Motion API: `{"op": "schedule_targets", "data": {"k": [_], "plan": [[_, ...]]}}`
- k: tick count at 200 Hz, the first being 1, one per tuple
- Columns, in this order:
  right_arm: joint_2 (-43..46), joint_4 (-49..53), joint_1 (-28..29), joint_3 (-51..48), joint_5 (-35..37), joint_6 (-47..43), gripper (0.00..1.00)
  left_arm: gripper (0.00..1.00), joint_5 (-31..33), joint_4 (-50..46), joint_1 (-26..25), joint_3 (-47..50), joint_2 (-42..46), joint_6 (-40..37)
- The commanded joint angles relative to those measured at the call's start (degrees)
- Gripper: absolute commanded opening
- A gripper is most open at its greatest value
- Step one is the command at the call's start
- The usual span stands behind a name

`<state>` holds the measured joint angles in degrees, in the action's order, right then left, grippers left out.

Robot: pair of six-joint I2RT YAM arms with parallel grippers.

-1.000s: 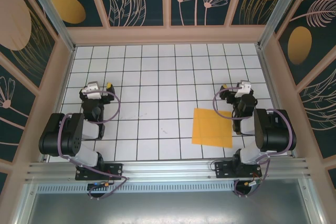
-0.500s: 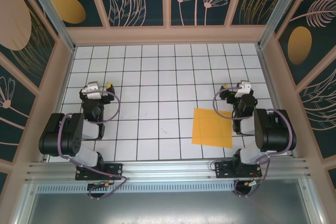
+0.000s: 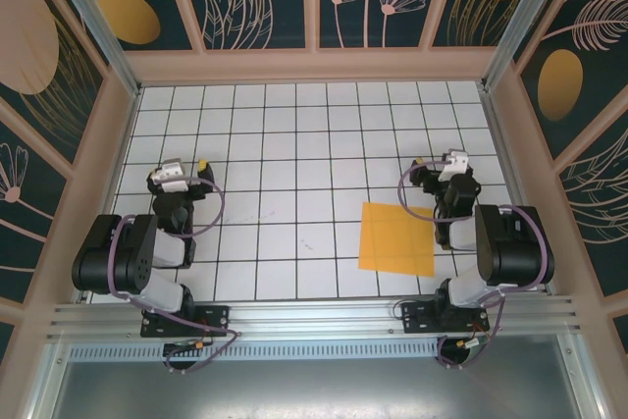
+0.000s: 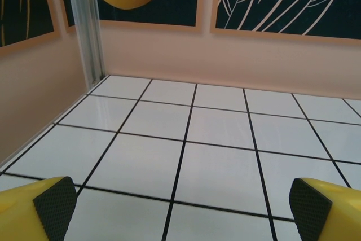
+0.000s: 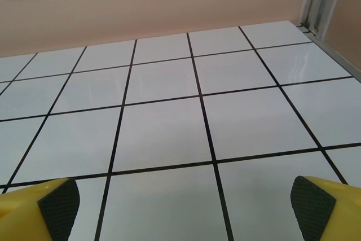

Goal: Fold a paper plane with a square sheet of paper (pick it up from the middle)
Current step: Move the square sheet of paper to the bottom-center of the table.

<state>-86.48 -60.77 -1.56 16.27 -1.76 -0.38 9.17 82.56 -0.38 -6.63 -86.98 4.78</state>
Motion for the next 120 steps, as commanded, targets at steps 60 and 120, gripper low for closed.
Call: {"op": "schedule_targets", "data": {"k": [60, 120], "plan": [[18.2, 60.6, 0.0, 26.0, -3.3, 25.9, 0.99, 0.99, 3.8, -36.1, 0.3, -11.2, 24.0, 14.0], [11.3, 90.9, 14.4, 35.6, -7.8, 21.6, 0.90, 0.99, -24.2, -50.8, -0.5, -19.9, 20.3, 34.7]]}}
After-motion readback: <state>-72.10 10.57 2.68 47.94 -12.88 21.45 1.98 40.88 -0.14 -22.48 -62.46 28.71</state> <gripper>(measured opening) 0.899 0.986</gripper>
